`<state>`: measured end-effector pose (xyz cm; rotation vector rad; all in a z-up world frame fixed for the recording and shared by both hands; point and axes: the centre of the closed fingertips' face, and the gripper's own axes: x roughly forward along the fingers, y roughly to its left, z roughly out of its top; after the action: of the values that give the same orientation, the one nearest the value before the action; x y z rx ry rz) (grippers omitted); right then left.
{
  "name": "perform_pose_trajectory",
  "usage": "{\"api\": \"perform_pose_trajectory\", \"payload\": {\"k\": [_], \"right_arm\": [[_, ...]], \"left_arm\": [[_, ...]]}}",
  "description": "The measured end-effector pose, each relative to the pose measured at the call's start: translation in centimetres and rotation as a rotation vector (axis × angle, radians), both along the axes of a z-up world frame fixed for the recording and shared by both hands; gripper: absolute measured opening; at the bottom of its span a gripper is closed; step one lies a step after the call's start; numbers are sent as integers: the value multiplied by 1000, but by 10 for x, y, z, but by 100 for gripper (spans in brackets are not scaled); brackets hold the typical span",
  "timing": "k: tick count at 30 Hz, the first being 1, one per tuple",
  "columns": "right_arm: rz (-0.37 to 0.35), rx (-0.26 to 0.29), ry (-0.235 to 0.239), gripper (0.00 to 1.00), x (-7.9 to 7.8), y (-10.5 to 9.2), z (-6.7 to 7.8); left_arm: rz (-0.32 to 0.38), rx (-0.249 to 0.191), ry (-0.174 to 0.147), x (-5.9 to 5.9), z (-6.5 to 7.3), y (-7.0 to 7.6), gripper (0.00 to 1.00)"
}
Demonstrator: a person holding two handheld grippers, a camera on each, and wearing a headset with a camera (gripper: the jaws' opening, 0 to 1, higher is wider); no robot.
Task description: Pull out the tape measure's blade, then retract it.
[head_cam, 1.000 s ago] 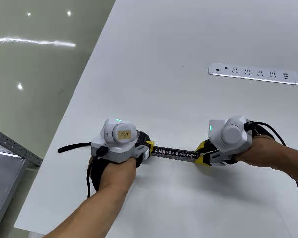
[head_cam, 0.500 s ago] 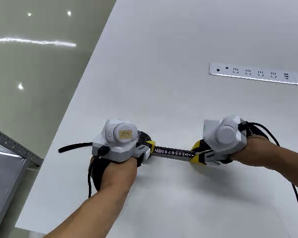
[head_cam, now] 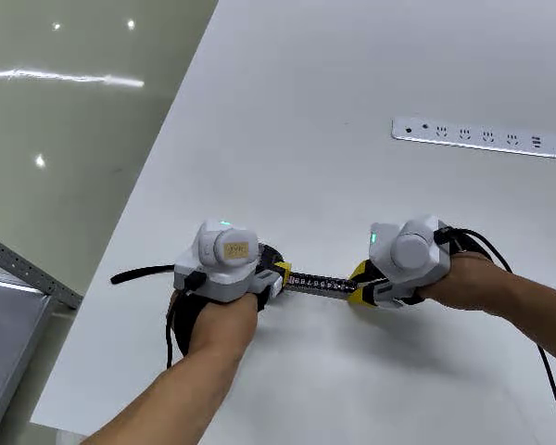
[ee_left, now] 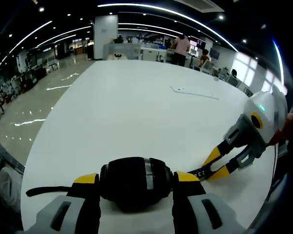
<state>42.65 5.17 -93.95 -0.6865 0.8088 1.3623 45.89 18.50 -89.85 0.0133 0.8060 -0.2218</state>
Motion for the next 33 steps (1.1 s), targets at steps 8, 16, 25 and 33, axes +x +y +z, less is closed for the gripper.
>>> {"api": "perform_pose_trajectory", "payload": {"k": [8, 16, 25, 33], "right_arm": [[8, 2, -12, 14, 1, 7, 0], [8, 8, -18, 14, 2, 14, -1], [13, 16, -21, 14, 2, 23, 0], [16, 22, -24, 14, 3, 30, 0]], "left_arm": [[1, -5, 1, 0, 0, 0, 56], [-1, -5, 0, 0, 0, 0, 56], [-4, -6, 1, -1, 0, 0, 56], [-4, -2, -1, -1, 1, 0, 56]]}}
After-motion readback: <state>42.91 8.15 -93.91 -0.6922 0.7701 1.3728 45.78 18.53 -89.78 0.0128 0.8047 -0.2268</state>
